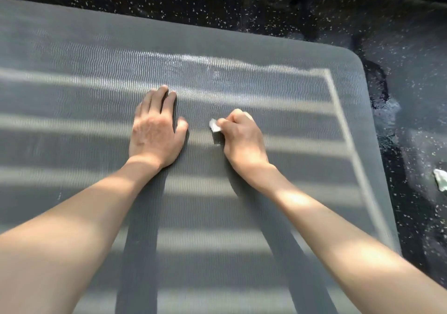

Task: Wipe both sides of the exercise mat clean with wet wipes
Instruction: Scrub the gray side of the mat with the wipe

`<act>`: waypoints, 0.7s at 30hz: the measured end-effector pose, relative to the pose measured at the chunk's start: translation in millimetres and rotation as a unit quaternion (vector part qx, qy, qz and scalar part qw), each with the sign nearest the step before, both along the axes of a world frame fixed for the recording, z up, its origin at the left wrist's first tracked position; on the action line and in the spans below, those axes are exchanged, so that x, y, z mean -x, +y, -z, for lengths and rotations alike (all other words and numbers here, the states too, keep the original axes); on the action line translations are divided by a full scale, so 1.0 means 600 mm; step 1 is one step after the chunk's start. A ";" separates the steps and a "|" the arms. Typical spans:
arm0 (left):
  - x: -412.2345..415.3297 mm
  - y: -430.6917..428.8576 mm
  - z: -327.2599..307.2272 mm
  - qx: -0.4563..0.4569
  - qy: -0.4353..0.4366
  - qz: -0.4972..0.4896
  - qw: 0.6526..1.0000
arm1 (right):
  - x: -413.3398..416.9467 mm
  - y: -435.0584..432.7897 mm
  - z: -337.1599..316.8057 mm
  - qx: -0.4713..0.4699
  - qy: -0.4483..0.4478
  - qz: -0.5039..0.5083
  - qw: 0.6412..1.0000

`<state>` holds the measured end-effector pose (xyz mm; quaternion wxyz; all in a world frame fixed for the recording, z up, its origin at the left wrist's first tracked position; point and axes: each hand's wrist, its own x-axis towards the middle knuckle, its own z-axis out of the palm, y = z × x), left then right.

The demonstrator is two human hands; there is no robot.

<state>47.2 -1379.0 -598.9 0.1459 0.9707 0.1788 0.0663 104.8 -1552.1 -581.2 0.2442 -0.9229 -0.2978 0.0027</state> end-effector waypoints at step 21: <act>0.210 -0.106 0.004 -0.082 0.057 0.115 0.988 | 0.147 -0.062 -0.015 0.030 0.018 -0.048 0.998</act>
